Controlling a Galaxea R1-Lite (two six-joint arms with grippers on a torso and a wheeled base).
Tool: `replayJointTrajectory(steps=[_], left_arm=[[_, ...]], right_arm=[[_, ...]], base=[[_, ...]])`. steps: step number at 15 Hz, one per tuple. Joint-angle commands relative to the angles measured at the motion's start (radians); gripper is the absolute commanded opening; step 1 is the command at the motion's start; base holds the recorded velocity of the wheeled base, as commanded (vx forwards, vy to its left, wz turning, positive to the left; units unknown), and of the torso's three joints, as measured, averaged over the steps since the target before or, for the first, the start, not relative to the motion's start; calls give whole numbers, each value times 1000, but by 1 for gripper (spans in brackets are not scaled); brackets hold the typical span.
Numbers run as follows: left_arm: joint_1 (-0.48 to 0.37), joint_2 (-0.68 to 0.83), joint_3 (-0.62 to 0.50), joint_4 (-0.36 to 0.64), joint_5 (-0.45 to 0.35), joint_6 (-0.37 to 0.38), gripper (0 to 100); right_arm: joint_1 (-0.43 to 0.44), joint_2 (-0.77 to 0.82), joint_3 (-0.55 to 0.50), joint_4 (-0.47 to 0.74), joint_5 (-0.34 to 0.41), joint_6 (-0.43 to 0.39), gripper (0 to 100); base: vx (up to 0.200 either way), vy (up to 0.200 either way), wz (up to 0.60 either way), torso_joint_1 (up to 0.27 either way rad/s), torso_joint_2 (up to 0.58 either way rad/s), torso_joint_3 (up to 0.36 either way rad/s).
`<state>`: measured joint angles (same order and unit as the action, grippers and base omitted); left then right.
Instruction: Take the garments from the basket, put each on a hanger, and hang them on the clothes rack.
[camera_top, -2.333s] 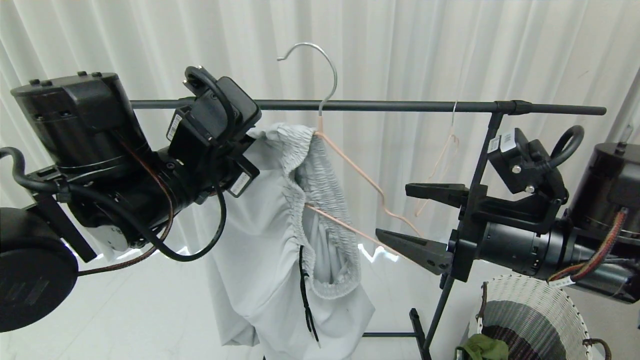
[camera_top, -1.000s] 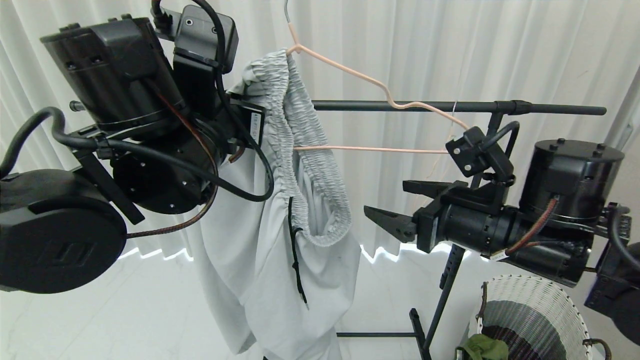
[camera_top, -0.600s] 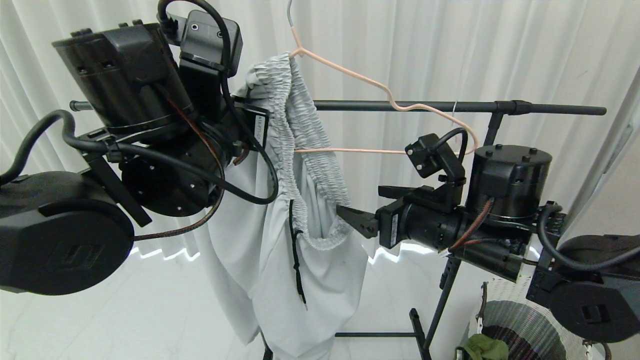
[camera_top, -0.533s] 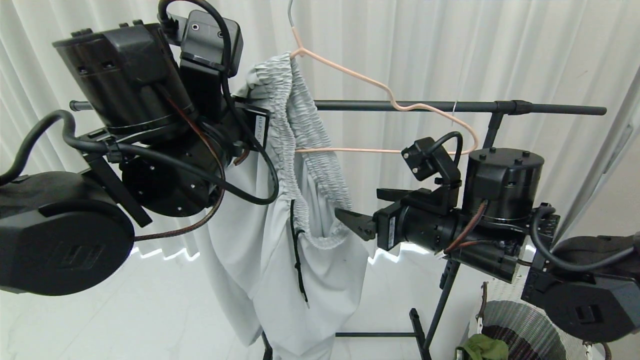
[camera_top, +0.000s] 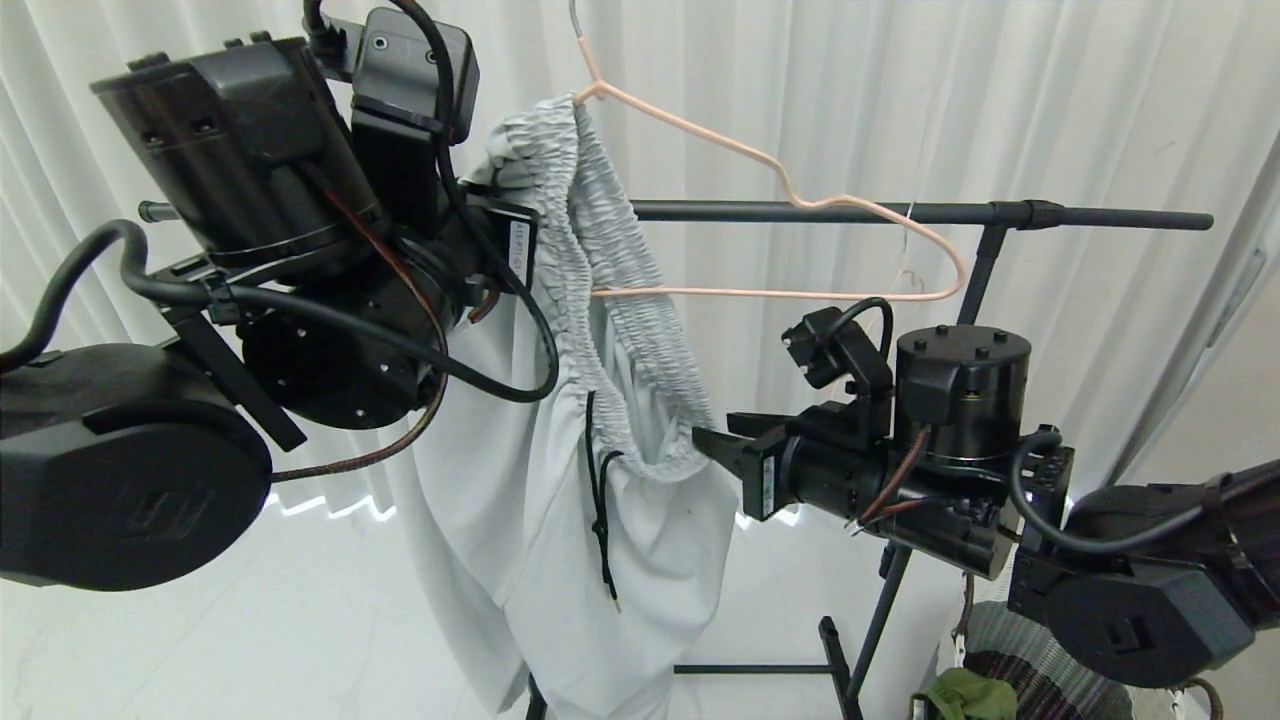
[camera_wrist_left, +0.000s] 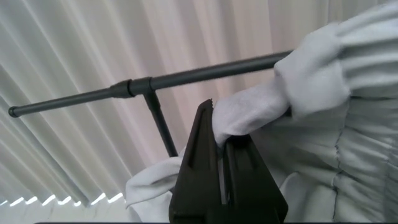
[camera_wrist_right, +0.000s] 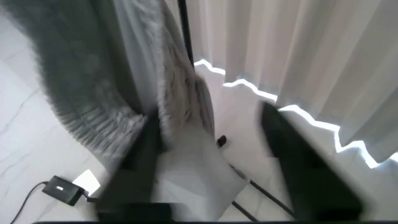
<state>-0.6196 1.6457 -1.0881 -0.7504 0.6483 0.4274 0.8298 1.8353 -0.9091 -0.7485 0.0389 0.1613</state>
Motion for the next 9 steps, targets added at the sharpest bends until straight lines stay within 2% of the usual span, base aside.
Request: replayJointTrajectory(steps=[1,5,9], left_arm=[[0,8,2,-15,1,2,0],[1,8,11,-17,2,1,0],[37,5,71,-21,5,11,0]], right_arm=[[0,7,3,0,-1,0,0],[-18,-14,15,0,-16,1,0],[-101,-65,15,-2,-16,0,0]], base=[[0,0,0,0,0,0],[0,0,0,0,0,0],[0,0,0,0,0,0]])
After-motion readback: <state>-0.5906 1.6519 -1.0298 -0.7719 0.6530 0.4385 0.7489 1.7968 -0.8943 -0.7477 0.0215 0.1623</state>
